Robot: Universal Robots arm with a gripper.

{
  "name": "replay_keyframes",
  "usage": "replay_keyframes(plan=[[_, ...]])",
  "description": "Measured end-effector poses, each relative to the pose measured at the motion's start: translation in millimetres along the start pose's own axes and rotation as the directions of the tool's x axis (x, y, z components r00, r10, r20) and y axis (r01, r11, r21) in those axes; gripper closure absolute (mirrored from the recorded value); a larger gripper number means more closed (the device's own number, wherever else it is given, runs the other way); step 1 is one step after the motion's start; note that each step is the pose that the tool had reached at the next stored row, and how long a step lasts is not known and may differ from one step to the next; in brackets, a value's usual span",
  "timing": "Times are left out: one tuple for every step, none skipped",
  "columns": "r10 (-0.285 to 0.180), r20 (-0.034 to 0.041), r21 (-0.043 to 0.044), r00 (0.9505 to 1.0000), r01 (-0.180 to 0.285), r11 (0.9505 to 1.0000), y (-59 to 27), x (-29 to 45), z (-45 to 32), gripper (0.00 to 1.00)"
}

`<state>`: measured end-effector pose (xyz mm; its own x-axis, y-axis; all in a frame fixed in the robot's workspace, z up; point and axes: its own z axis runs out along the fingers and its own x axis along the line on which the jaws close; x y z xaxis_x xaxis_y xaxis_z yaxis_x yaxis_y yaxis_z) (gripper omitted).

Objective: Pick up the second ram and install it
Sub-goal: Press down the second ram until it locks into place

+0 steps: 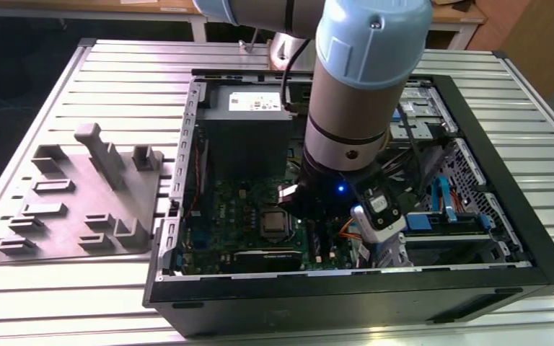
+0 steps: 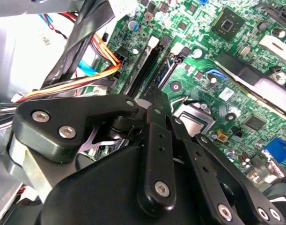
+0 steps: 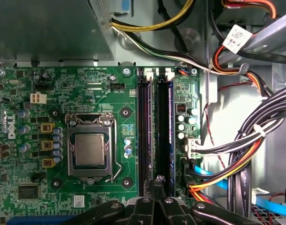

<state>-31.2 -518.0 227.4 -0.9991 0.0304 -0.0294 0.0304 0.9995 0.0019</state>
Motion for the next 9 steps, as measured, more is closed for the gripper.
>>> replay_keyframes(plan=[[0.0,0.0,0.0001,1.0,0.0,1.0,0.0,0.0,0.2,0.9],[0.0,0.0,0.0001,1.0,0.0,1.0,0.0,0.0,0.2,0.9],[0.0,-0.0001,0.0003,1.0,0.0,1.0,-0.1,0.0,0.1,0.9],[0.0,0.0,0.0002,1.0,0.0,1.0,0.0,0.0,0.2,0.9],[0.0,0.0001,-0.0001,1.0,0.0,1.0,0.0,0.0,0.6,0.9],[0.0,0.0001,-0.0004,1.0,0.0,1.0,0.0,0.0,1.5,0.9],[0.0,0.0001,-0.0002,1.0,0.0,1.0,0.0,0.1,2.5,0.9],[0.0,0.0,0.0,1.0,0.0,1.0,0.0,0.1,3.3,0.9],[0.0,0.0001,-0.0001,1.0,0.0,1.0,0.0,0.1,3.8,0.9]])
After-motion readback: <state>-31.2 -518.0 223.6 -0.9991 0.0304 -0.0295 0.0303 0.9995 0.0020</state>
